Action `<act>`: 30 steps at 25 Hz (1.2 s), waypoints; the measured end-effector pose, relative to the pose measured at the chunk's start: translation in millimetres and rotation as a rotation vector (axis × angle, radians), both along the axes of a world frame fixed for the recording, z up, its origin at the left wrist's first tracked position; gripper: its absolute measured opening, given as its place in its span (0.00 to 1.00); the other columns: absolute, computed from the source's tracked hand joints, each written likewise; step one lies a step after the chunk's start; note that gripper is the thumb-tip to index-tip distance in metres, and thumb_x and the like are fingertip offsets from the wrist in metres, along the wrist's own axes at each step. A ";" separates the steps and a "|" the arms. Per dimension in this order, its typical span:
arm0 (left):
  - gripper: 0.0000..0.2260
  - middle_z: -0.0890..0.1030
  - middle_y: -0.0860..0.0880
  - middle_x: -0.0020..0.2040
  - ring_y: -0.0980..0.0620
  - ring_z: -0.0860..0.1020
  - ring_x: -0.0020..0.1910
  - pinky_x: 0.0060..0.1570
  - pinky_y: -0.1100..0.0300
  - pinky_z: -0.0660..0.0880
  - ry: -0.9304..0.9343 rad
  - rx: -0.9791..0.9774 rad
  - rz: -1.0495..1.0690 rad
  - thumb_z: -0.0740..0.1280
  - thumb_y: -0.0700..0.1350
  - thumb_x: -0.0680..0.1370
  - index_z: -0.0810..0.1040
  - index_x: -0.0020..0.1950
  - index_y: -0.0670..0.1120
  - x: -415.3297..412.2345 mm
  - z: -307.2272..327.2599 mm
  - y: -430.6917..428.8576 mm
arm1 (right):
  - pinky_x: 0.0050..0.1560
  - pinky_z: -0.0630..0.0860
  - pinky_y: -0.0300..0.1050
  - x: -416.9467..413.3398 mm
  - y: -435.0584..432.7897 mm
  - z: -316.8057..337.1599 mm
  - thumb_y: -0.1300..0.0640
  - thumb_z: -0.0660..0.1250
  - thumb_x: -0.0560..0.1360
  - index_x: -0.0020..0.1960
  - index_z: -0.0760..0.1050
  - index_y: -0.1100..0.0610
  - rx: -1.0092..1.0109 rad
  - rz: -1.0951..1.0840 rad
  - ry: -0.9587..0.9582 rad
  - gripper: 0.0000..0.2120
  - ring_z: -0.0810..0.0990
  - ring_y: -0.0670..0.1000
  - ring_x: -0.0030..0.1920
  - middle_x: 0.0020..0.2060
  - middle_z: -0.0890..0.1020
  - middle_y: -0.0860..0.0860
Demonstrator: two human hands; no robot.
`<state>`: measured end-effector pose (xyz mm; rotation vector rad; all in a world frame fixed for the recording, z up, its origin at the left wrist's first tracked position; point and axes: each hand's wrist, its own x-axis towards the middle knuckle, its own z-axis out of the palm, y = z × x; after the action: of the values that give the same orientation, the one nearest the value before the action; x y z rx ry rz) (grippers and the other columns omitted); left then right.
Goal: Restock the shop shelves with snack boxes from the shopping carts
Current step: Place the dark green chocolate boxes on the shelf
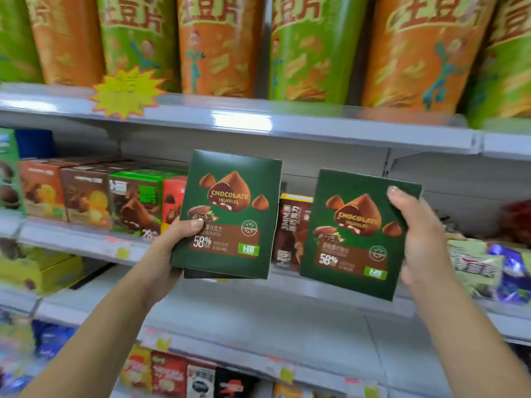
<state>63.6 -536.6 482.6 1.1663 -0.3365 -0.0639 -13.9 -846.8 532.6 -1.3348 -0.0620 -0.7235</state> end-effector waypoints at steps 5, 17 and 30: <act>0.26 0.86 0.48 0.40 0.50 0.85 0.36 0.31 0.54 0.82 -0.024 -0.034 0.007 0.74 0.52 0.52 0.81 0.48 0.49 1.5 9.6 -36.5 | 0.37 0.82 0.49 5.7 -87.0 9.4 0.51 0.73 0.70 0.49 0.77 0.51 0.036 0.018 -0.016 0.10 0.85 0.52 0.40 0.42 0.86 0.52; 0.17 0.86 0.49 0.41 0.50 0.85 0.37 0.43 0.48 0.81 -0.012 0.037 0.029 0.72 0.54 0.55 0.84 0.42 0.52 3.0 5.8 -49.8 | 0.51 0.80 0.50 56.5 -132.3 -11.0 0.62 0.71 0.68 0.68 0.69 0.63 -0.081 0.289 0.313 0.29 0.81 0.59 0.58 0.61 0.79 0.62; 0.24 0.86 0.48 0.41 0.50 0.85 0.37 0.36 0.50 0.83 -0.020 0.025 0.023 0.74 0.53 0.52 0.82 0.47 0.51 -4.3 9.7 -51.7 | 0.49 0.76 0.43 47.2 -128.4 37.7 0.47 0.74 0.68 0.66 0.67 0.36 -1.034 0.143 0.580 0.29 0.78 0.44 0.54 0.58 0.74 0.40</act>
<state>59.3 -588.3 492.3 1.1963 -0.3411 -0.0366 33.3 -975.2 570.3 -2.4558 -0.0670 -0.1135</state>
